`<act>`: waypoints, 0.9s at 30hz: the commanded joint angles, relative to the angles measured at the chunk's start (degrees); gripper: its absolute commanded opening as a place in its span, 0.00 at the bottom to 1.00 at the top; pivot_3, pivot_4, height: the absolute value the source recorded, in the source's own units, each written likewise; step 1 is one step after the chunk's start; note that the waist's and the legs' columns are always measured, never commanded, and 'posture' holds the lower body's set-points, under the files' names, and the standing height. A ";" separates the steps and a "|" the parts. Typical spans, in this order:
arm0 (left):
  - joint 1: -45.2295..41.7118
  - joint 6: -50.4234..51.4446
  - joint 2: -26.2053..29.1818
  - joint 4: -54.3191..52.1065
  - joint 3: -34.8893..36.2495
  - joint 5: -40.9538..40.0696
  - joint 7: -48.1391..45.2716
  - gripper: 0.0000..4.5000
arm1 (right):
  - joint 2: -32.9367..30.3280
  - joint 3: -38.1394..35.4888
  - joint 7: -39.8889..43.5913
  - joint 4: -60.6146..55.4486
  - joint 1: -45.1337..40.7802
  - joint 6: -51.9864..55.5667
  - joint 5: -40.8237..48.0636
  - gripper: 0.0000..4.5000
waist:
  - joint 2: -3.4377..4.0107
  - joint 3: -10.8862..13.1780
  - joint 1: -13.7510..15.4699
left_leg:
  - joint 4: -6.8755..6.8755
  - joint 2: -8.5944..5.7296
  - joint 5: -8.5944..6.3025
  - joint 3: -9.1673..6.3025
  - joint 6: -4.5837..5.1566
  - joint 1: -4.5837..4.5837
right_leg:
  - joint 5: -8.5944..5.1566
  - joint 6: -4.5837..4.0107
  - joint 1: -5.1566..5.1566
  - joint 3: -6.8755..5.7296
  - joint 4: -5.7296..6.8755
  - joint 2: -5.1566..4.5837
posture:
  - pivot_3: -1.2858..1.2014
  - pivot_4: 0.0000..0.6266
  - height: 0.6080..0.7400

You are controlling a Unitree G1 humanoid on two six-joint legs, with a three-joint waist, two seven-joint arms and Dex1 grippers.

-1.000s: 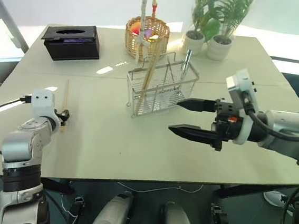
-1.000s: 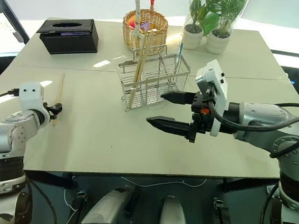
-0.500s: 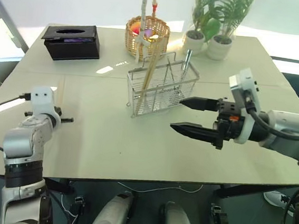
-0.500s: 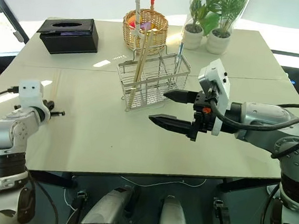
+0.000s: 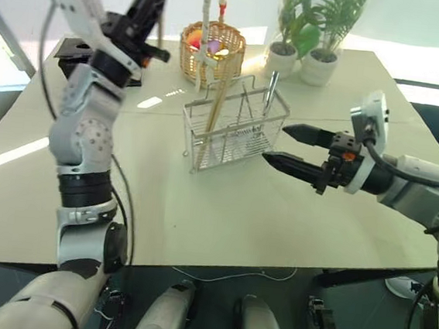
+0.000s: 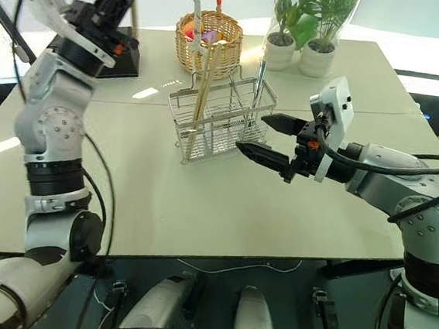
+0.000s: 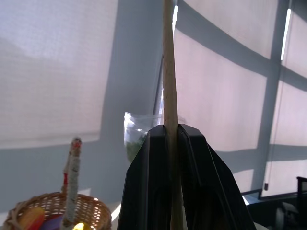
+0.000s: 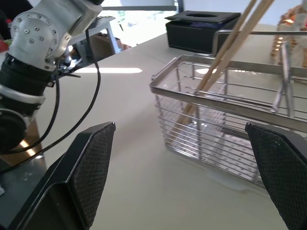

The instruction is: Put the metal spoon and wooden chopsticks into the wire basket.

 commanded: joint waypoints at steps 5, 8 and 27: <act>1.50 -8.29 -3.40 8.67 -3.95 0.87 -6.57 0.01 | 2.60 -4.78 -3.03 -1.31 1.13 -3.71 -2.47 1.00 | -0.01 0.00 -0.60 | 0.08 -0.01 -0.01 0.00 0.03 0.00 | 0.00 0.00 0.06 0.00 0.00 -0.01 | 0.52 0.24 1.00; 3.52 -10.37 -4.88 10.03 -4.67 1.14 -7.58 0.01 | 3.32 -5.97 -4.22 -2.04 1.77 -3.91 -2.17 1.00 | -0.01 0.00 -0.61 | 0.06 -0.01 -0.02 0.00 0.05 -0.01 | 0.00 0.00 0.02 0.01 -0.01 -0.02 | 0.52 0.24 1.00; 10.17 -14.17 -6.16 8.67 -5.17 1.99 -6.52 0.99 | 4.72 -5.85 -4.33 -1.06 0.39 -3.96 -2.52 1.00 | 0.00 0.00 -0.62 | 0.08 -0.01 -0.02 -0.01 0.05 -0.01 | 0.00 0.01 0.02 0.00 0.02 0.00 | 0.52 0.24 1.00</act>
